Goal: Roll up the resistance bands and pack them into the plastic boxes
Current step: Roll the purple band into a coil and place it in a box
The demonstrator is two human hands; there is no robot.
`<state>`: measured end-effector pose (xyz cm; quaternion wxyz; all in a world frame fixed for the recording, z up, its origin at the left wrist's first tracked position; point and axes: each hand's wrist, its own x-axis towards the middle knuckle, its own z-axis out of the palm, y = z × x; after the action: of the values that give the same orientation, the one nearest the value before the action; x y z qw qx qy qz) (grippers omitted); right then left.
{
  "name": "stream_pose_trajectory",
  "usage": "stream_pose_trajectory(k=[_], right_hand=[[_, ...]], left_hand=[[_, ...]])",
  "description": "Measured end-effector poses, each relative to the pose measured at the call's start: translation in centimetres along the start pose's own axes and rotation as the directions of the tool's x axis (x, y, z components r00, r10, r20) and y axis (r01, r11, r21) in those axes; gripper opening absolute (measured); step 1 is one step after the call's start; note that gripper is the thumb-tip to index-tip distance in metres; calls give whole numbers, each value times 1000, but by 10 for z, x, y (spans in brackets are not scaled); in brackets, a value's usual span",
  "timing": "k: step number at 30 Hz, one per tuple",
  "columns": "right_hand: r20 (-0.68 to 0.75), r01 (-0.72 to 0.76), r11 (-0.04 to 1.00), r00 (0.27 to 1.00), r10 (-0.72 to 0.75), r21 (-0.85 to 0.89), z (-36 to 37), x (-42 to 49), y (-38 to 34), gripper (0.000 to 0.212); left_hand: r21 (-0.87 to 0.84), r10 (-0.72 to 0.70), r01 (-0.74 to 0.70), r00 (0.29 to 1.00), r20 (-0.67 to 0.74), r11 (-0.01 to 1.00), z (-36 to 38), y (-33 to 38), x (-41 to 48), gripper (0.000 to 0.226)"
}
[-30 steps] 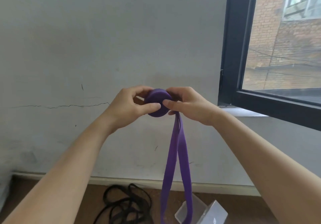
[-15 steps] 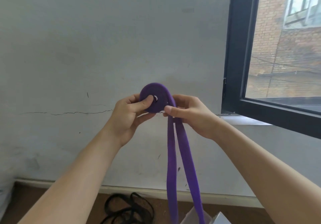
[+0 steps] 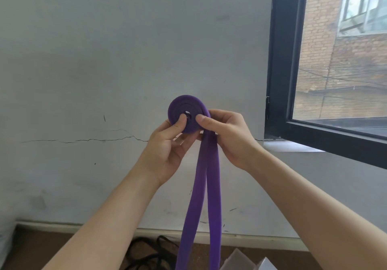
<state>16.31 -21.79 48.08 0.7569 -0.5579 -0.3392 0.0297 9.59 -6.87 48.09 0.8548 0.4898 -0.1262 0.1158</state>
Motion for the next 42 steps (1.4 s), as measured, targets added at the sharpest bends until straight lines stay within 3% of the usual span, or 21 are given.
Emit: stream_pose_trajectory(k=[2,5,8,11,13,19,21,24,28,33,42], right_hand=[[24,-4,998,1000,6,-70,-7,1,-3,21],[78,7,971,997,12,-240,-17,2,-6,21],[148,26,931,989,30,-364,-21,2,-7,20],[203,39,900,978,55,-434,-22,3,-9,18],[235,53,867,969,75,-495,-20,4,-10,20],[215,85,832,976,42,-548,-21,4,-4,27],[177,58,830,983,50,-555,-20,3,3,38],[157,9,840,983,91,-543,-18,2,16,37],[138,-77,844,975,176,-531,-11,-2,27,61],[112,-65,868,984,137,-492,-8,-2,32,28],[171,-107,889,964,202,-444,3,-4,31,29]], left_hand=[[177,-25,22,1000,13,984,-6,5,1,41],[536,55,-25,998,-41,844,-16,15,3,47],[690,150,-163,985,79,705,-17,28,1,47],[853,112,-267,964,242,448,-18,33,0,49],[874,82,-286,958,276,393,-19,32,0,44],[814,184,-272,961,205,513,-25,23,4,34],[780,256,-270,956,145,564,-25,19,6,32],[742,351,-274,935,56,612,-25,19,10,29],[714,431,-279,902,-35,643,-25,18,12,29],[706,457,-284,887,-63,649,-27,20,12,29],[538,377,-233,909,-175,810,-23,18,7,27]])
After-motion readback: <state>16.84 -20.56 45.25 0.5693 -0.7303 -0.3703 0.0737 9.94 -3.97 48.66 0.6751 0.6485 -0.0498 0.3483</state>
